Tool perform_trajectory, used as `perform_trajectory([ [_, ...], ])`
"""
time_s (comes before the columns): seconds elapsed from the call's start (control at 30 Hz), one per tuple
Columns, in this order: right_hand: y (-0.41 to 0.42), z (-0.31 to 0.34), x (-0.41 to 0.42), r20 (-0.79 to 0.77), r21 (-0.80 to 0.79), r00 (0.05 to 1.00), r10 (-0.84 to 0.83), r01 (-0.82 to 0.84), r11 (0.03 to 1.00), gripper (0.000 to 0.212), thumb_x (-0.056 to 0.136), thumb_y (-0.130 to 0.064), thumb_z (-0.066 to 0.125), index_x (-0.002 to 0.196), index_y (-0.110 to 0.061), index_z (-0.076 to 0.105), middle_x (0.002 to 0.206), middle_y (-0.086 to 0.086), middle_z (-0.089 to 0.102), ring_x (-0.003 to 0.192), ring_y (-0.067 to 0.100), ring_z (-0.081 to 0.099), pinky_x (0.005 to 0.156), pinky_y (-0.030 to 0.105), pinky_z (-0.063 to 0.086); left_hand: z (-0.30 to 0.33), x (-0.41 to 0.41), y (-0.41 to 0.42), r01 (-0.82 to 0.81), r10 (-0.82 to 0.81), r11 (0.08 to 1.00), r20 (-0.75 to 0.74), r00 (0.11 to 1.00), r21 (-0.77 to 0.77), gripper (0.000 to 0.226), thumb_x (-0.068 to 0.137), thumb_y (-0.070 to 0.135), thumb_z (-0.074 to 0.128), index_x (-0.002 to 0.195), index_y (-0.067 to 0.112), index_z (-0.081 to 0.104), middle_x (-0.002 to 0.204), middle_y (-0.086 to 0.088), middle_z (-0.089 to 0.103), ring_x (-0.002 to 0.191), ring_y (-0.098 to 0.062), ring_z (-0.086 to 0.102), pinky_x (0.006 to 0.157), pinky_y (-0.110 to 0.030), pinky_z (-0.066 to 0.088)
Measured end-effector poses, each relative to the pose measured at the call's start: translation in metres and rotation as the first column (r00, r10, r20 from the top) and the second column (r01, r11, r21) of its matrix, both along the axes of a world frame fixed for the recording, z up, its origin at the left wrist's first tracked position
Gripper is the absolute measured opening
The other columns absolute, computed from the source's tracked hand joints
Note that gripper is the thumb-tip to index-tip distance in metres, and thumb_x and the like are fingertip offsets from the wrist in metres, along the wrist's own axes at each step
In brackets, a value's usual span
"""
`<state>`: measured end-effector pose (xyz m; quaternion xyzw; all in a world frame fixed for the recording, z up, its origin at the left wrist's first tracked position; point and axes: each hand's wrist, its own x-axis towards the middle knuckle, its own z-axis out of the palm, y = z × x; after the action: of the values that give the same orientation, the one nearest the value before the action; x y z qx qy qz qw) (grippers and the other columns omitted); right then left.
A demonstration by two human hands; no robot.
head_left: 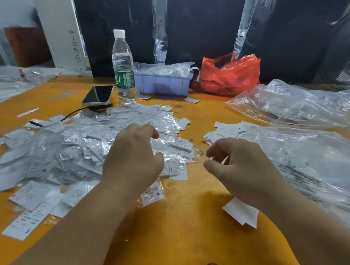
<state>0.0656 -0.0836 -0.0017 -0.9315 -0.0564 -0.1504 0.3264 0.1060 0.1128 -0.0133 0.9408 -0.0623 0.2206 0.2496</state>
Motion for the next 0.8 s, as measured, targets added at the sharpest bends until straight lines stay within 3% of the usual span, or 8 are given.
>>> perform_trajectory([
  [0.13, -0.009, 0.013, -0.010, -0.003, -0.183, 0.997, -0.080, 0.078, 0.980, 0.015, 0.090, -0.029, 0.063, 0.105, -0.029, 0.066, 0.089, -0.013, 0.065, 0.079, 0.008, 0.061, 0.074, 0.034, 0.054, 0.002, -0.010, -0.012, 0.133, -0.134, 0.991, -0.059, 0.989, -0.011, 0.025, 0.085, 0.032, 0.069, 0.108, 0.030, 0.060, 0.094, 0.010, 0.047, 0.097, -0.015, 0.049, 0.075, -0.029, 0.042],
  [0.23, -0.028, 0.027, -0.024, 0.003, -0.301, 0.986, -0.166, 0.159, 0.940, 0.020, 0.091, -0.023, 0.058, 0.108, -0.028, 0.068, 0.099, -0.009, 0.067, 0.085, 0.011, 0.061, 0.077, 0.034, 0.054, -0.001, -0.024, -0.032, 0.333, -0.339, 0.941, -0.137, 0.931, -0.065, 0.015, 0.089, 0.040, 0.063, 0.102, 0.032, 0.062, 0.093, 0.015, 0.051, 0.094, -0.007, 0.048, 0.076, -0.024, 0.038],
  [0.33, -0.048, 0.033, -0.041, -0.001, -0.340, 0.969, -0.248, 0.233, 0.911, 0.022, 0.089, -0.017, 0.055, 0.103, -0.024, 0.071, 0.099, -0.004, 0.070, 0.085, 0.016, 0.062, 0.075, 0.034, 0.053, -0.007, -0.035, -0.057, 0.521, -0.520, 0.852, -0.188, 0.833, -0.049, 0.031, 0.095, 0.047, 0.050, 0.123, 0.034, 0.058, 0.119, 0.015, 0.053, 0.117, -0.006, 0.042, 0.094, -0.024, 0.037],
  [0.43, -0.062, 0.026, -0.047, 0.005, -0.444, 0.925, -0.379, 0.342, 0.828, 0.022, 0.088, -0.014, 0.051, 0.098, -0.020, 0.070, 0.098, 0.005, 0.069, 0.084, 0.026, 0.062, 0.074, 0.039, 0.055, -0.013, -0.037, -0.074, 0.644, -0.603, 0.756, -0.256, 0.755, 0.120, 0.042, 0.101, 0.046, 0.038, 0.140, 0.034, 0.046, 0.146, 0.013, 0.042, 0.137, -0.009, 0.027, 0.113, -0.033, 0.025],
  [0.53, -0.068, 0.012, -0.046, -0.011, -0.496, 0.901, -0.434, 0.372, 0.785, 0.023, 0.089, -0.011, 0.049, 0.099, -0.020, 0.068, 0.098, 0.005, 0.066, 0.085, 0.027, 0.060, 0.073, 0.037, 0.054, -0.018, -0.035, -0.078, 0.664, -0.617, 0.716, -0.251, 0.746, 0.214, 0.033, 0.102, 0.039, 0.040, 0.130, 0.032, 0.057, 0.139, 0.013, 0.050, 0.129, -0.011, 0.039, 0.108, -0.035, 0.033],
  [0.67, -0.076, 0.004, -0.041, 0.016, -0.441, 0.888, -0.460, 0.420, 0.794, 0.023, 0.088, -0.010, 0.053, 0.107, -0.017, 0.064, 0.106, 0.004, 0.059, 0.090, 0.028, 0.057, 0.072, 0.035, 0.048, -0.013, -0.031, -0.083, 0.615, -0.575, 0.761, -0.225, 0.786, 0.205, 0.025, 0.101, 0.034, 0.045, 0.117, 0.031, 0.064, 0.126, 0.013, 0.057, 0.116, -0.013, 0.046, 0.099, -0.034, 0.039],
  [0.8, -0.078, 0.001, -0.042, -0.010, -0.498, 0.859, -0.513, 0.440, 0.747, 0.023, 0.089, -0.018, 0.054, 0.112, -0.016, 0.058, 0.104, 0.005, 0.047, 0.093, 0.027, 0.050, 0.072, 0.037, 0.049, -0.008, -0.030, -0.101, 0.551, -0.504, 0.791, -0.227, 0.833, 0.267, 0.028, 0.100, 0.037, 0.042, 0.117, 0.026, 0.063, 0.118, 0.006, 0.059, 0.109, -0.019, 0.048, 0.095, -0.038, 0.040],
])
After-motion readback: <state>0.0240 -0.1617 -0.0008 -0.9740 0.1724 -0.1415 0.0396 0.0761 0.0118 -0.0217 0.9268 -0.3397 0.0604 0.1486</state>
